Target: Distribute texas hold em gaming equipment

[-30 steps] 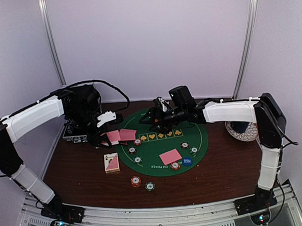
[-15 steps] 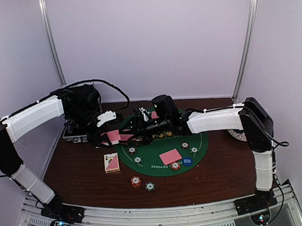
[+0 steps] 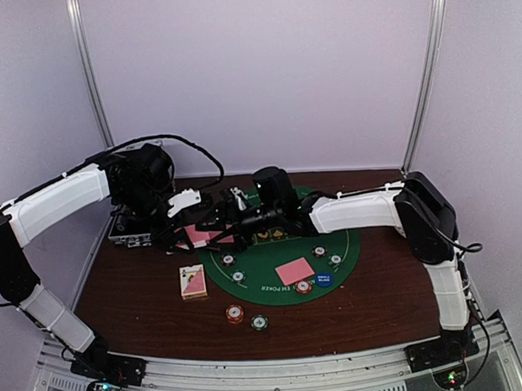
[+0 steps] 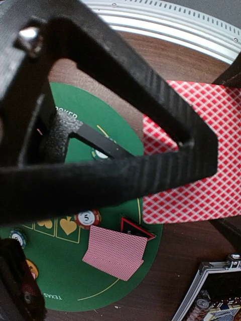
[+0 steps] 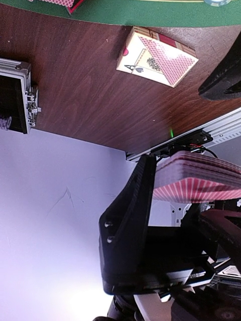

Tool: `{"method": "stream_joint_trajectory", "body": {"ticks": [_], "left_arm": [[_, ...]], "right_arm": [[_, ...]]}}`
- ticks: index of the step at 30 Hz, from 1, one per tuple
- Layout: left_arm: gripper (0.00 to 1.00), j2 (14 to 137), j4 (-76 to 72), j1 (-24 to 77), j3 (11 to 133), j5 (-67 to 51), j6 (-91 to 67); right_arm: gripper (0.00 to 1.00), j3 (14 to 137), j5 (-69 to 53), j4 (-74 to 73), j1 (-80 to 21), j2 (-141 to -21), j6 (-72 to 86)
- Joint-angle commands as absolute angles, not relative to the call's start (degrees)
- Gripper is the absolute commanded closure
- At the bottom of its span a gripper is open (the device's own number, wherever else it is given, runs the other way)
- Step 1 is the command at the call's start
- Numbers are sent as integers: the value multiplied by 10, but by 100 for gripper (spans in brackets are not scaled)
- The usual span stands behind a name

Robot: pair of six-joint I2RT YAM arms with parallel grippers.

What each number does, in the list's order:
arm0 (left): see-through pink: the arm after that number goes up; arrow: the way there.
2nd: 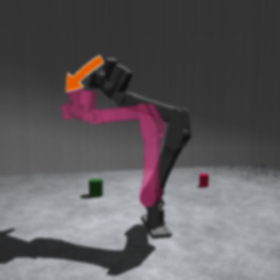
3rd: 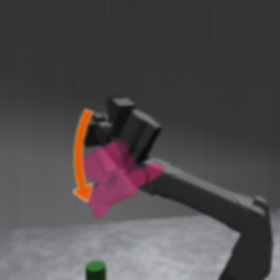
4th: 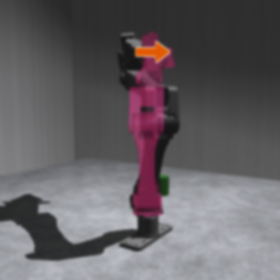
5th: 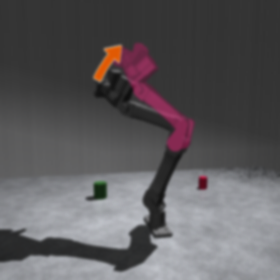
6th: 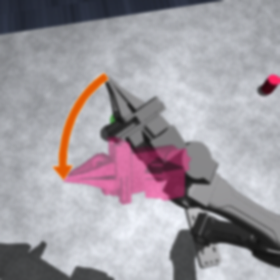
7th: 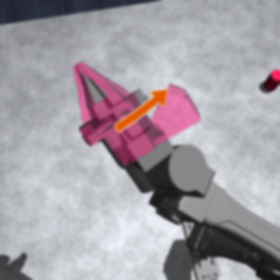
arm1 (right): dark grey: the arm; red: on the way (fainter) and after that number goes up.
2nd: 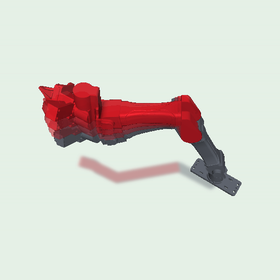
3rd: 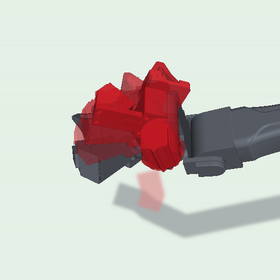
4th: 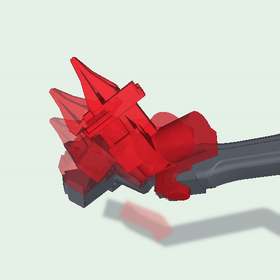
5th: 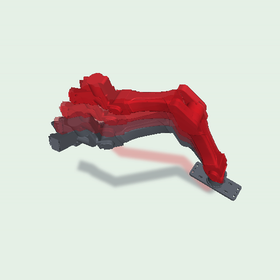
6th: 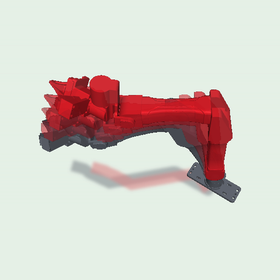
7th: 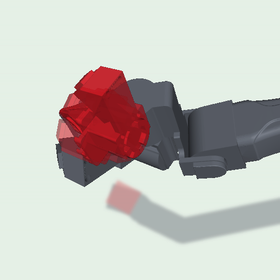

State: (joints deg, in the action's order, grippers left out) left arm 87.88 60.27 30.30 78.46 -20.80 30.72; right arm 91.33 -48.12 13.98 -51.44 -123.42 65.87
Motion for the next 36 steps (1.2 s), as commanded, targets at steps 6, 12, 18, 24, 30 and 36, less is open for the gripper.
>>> {"method": "stream_joint_trajectory", "body": {"ticks": [6, 12, 18, 24, 30, 36], "left_arm": [[98, 878, 597, 301, 801, -220, 302], [98, 877, 597, 301, 799, -218, 304], [98, 874, 597, 301, 799, -218, 304], [98, 871, 597, 301, 794, -215, 305], [98, 870, 598, 301, 792, -212, 307], [98, 869, 597, 301, 787, -206, 310]], "right_arm": [[26, 976, -514, 178, -530, -1289, 696], [32, 959, -520, 177, -523, -1283, 693], [46, 917, -524, 158, -508, -1255, 672], [56, 886, -527, 161, -498, -1223, 669], [67, 872, -530, 179, -494, -1196, 683], [87, 846, -536, 235, -485, -1178, 731]]}}
